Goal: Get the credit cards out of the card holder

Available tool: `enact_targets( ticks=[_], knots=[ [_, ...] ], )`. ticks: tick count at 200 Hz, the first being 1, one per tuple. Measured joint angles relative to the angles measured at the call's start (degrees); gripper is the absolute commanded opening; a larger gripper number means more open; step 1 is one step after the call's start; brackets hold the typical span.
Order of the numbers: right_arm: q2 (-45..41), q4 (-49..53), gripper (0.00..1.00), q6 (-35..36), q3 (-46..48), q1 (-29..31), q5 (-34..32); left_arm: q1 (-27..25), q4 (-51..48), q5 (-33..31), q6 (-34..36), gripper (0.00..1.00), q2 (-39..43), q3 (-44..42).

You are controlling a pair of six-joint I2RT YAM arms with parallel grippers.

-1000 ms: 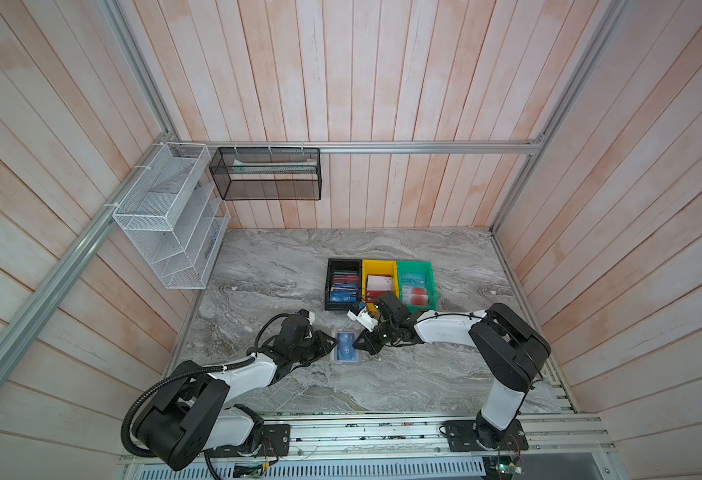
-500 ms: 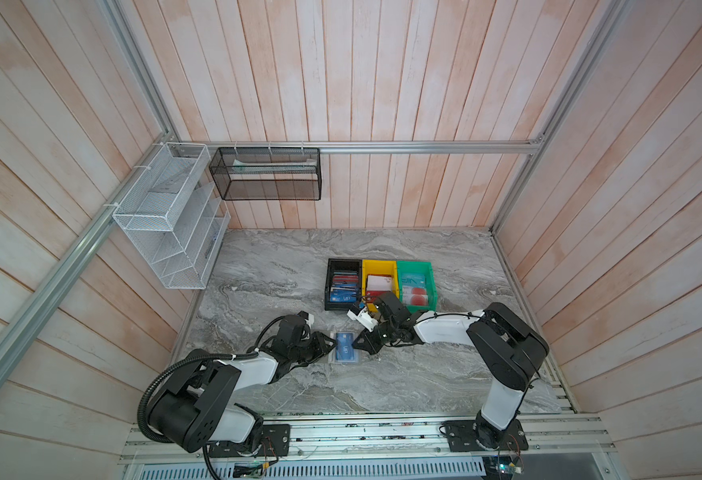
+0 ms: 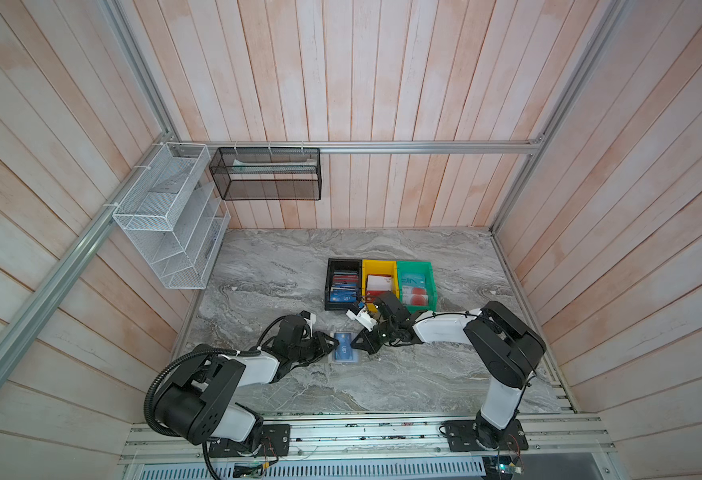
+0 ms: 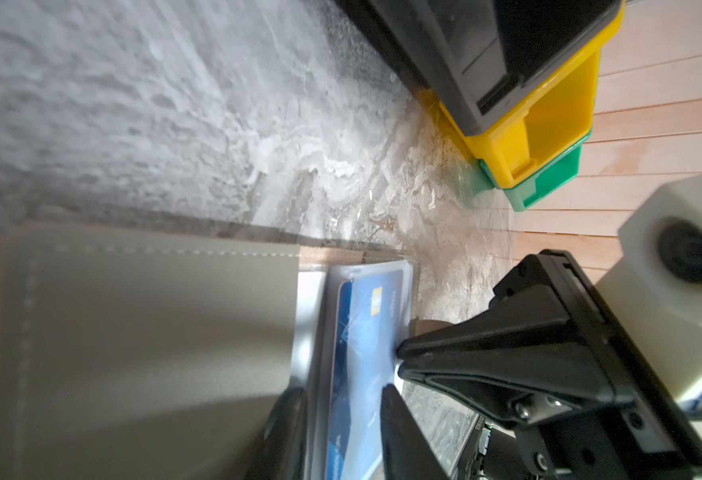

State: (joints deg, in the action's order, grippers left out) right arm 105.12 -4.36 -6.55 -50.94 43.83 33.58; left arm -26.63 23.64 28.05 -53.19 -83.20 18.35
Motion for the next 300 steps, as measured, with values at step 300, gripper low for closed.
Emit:
enact_targets(
  ticks=[300],
  knots=[
    [1.0, -1.3, 0.11, -0.8, 0.0, 0.0, 1.2, 1.5, 2.8, 1.7, -0.4, 0.13, -2.0, -1.1]
  ],
)
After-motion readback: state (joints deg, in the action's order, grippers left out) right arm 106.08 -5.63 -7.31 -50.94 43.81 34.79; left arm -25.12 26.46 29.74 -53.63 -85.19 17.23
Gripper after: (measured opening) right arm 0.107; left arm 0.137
